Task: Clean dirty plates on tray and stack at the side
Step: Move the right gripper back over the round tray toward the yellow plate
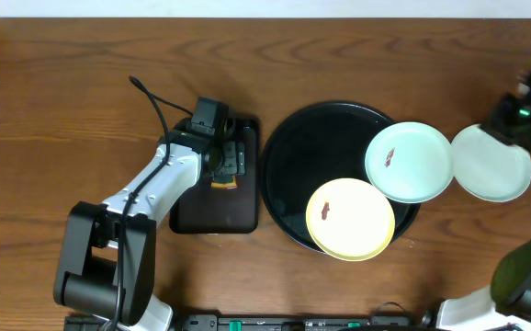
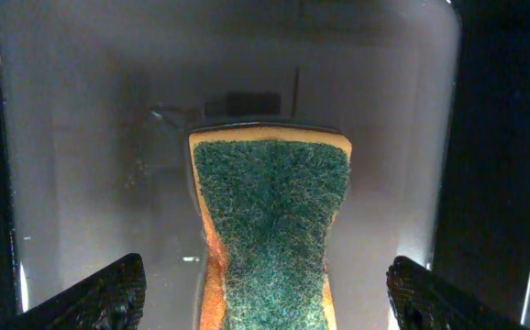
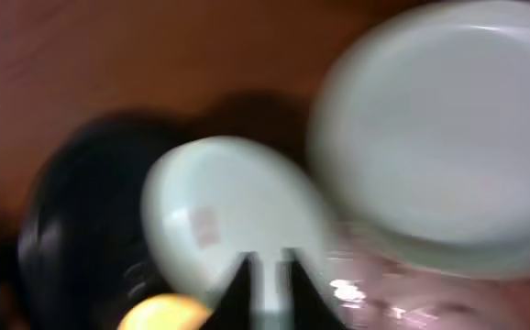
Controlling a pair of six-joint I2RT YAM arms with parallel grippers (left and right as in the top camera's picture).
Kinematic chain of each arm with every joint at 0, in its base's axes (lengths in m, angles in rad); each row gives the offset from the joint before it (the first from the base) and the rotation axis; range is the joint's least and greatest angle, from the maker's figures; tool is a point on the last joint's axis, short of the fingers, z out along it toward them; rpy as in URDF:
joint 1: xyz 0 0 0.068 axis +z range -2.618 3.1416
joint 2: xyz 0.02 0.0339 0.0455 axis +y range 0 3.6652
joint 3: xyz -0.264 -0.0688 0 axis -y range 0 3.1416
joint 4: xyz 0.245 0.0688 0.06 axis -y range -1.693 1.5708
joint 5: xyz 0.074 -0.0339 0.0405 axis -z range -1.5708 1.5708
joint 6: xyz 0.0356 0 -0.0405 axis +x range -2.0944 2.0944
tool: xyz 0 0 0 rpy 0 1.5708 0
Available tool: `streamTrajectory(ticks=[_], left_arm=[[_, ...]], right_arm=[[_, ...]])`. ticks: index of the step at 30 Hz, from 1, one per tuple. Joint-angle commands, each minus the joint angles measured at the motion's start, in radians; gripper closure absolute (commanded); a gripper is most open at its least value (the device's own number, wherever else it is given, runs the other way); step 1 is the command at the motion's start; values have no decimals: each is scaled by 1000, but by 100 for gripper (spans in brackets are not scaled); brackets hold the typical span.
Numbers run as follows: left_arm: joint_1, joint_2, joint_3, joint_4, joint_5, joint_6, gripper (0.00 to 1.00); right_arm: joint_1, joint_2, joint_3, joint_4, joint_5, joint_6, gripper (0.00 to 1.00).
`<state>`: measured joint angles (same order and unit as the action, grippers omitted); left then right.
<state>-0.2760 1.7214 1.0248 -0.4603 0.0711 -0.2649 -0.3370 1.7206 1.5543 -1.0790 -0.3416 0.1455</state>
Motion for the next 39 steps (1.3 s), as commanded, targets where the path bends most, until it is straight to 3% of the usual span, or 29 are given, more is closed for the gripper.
streamTrajectory(ticks=[1, 6, 12, 19, 23, 28, 39], left_arm=[[2, 7, -7, -1, -13, 2, 15], [2, 7, -7, -2, -13, 2, 15], [2, 7, -7, -2, -13, 2, 15], [2, 7, -7, -2, -13, 2, 15], [2, 7, -7, -2, -13, 2, 15], [2, 7, -7, -1, -13, 2, 15], [2, 7, -7, -2, -13, 2, 15]], right_arm=[[138, -12, -13, 13, -130, -28, 99], [372, -12, -108, 125, -130, 56, 99], [618, -12, -294, 413, -105, 187, 99], [847, -8, -463, 725, 74, 262, 99], [961, 18, -478, 778, 227, 283, 99], [1029, 80, -478, 793, 320, 324, 99], [1032, 142, -478, 835, 317, 454, 99]])
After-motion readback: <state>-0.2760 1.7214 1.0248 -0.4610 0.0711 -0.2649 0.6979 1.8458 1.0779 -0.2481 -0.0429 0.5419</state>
